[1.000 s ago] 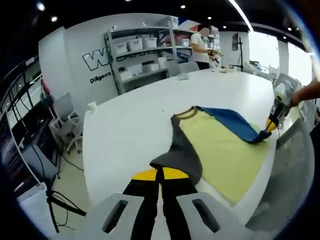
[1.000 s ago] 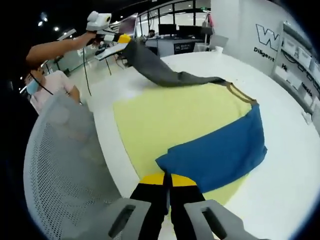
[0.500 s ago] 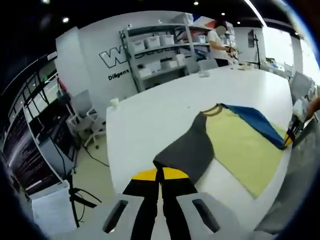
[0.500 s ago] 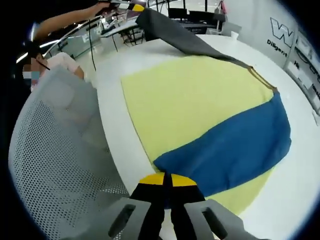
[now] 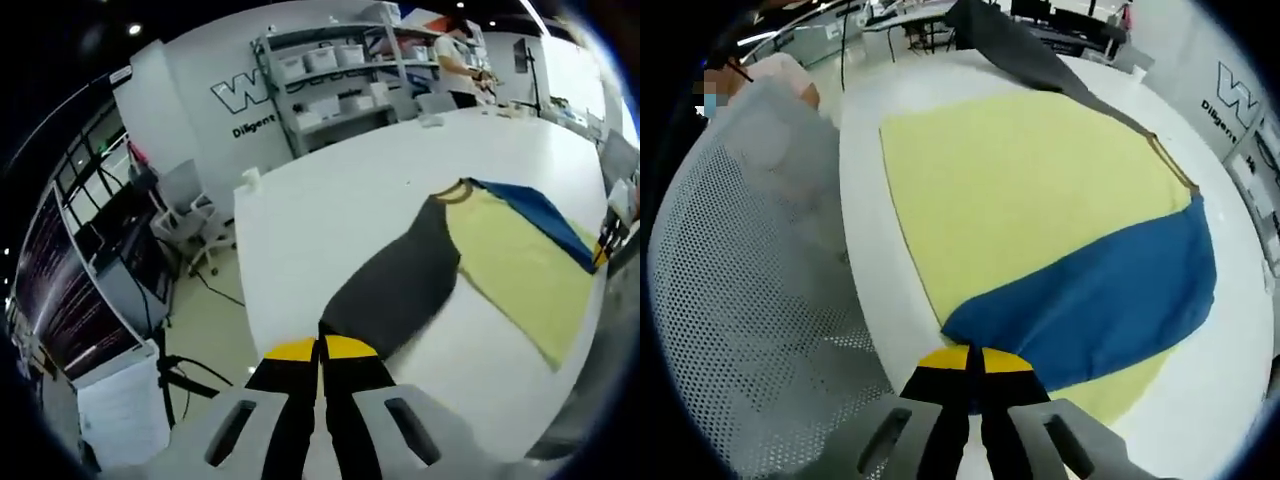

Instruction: Fold the garment on the visible template until the final outline fits inside the template.

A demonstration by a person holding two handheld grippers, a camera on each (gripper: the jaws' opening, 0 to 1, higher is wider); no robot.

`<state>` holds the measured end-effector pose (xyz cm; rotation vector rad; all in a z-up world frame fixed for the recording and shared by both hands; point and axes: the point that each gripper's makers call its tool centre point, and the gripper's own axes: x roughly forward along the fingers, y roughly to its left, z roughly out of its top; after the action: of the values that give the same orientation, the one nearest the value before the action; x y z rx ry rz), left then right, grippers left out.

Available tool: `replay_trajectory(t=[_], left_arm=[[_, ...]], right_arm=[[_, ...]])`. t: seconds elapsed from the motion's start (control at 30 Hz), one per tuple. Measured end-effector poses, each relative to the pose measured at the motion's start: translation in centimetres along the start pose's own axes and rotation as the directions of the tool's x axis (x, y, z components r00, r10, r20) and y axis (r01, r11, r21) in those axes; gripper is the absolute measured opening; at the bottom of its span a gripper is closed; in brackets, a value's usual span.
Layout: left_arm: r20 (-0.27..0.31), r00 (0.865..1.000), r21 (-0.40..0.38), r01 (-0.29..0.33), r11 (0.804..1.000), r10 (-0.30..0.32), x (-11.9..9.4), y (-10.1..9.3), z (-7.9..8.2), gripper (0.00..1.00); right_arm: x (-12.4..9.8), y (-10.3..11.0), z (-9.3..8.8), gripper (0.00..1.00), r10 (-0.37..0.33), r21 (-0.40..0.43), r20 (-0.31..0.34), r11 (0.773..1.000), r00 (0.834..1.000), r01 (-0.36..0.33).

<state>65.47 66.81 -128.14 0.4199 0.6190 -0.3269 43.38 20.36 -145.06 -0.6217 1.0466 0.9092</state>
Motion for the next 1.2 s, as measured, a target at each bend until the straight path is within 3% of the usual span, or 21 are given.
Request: replay_trajectory(t=[0.13,0.47,0.67,0.93,1.2], left_arm=[[-0.029,1.0,-0.001,-0.008,1.0,0.008,0.5,0.3,-1.1,0.0],[-0.144,0.989,-0.104,-0.027,0.994,0.012,2.2,0.1,-5.2,0.0],[-0.168,0.985,-0.102,-0.046,0.994,0.028,2.9,0.6,-7.1,0.0],[-0.173,0.981,-0.015,-0.086,0.996,0.082,2.8,1.5,-7.9,0.01],[-0.161,0.984,-0.015,-0.073,0.997,0.07,2.6,0.9,-8.5,0.15]], right_arm=[[-0.1,0.1,-0.3,0.0,0.007,0.008,0.008,1.0,1.0,-0.007],[-0.1,0.1,-0.3,0.0,0.009,0.017,0.023,1.0,1.0,-0.01],[-0.1,0.1,-0.3,0.0,0.02,0.016,0.025,1.0,0.999,-0.02],[-0.1,0.1,-0.2,0.0,0.034,0.017,0.022,0.999,0.999,-0.035],[-0.1,0.1,-0.1,0.0,0.035,0.054,0.022,0.998,0.999,-0.036]])
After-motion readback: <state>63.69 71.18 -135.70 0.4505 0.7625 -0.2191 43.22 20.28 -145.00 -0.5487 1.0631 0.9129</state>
